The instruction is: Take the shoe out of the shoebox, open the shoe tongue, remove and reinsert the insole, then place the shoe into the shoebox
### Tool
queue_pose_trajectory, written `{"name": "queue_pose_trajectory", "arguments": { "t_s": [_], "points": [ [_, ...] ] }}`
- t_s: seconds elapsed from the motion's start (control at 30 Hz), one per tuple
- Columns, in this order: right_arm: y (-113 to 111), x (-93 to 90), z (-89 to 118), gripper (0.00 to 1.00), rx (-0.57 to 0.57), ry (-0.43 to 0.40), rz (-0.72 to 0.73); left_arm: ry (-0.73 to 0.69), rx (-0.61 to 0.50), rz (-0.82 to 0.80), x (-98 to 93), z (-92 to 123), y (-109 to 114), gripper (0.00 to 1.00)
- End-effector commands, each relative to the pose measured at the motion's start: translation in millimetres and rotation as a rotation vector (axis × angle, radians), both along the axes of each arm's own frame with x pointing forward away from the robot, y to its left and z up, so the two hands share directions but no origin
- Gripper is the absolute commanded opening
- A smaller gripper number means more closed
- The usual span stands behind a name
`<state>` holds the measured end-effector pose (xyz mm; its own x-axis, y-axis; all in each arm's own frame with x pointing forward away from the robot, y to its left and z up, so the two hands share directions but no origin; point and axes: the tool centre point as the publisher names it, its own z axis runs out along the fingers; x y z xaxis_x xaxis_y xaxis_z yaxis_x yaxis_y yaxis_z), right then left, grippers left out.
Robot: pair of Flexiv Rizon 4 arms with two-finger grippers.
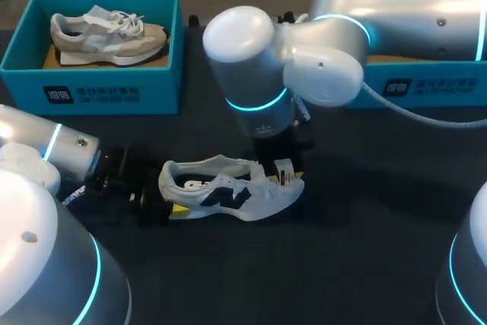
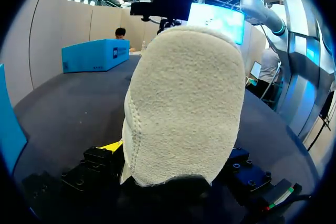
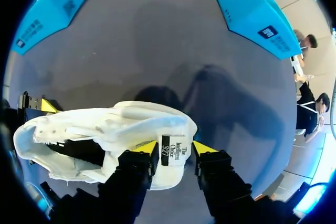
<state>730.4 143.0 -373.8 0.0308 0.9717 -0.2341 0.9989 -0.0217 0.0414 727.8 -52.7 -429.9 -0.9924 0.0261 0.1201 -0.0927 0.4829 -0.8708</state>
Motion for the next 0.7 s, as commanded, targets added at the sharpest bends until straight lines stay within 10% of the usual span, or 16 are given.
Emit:
{"name": "queue_pose_trajectory", "arguments": {
  "t_s": [0.03, 0.3, 0.7],
  "points": [
    [-6, 0.8, -3, 0.46, 0.04, 0.004, 0.002, 0.001, 0.003, 0.0, -1.0, -8, -4, 0.0],
    [-4, 9.9, 23, 0.79, 0.039, -0.026, 0.098, 0.001, 0.003, 0.0, -1.0, -8, -4, 0.0],
    [13, 50.3, 65, 0.91, 0.083, -0.093, 0.455, 0.001, 0.003, 0.0, -1.0, -8, -4, 0.0]
  ]
}}
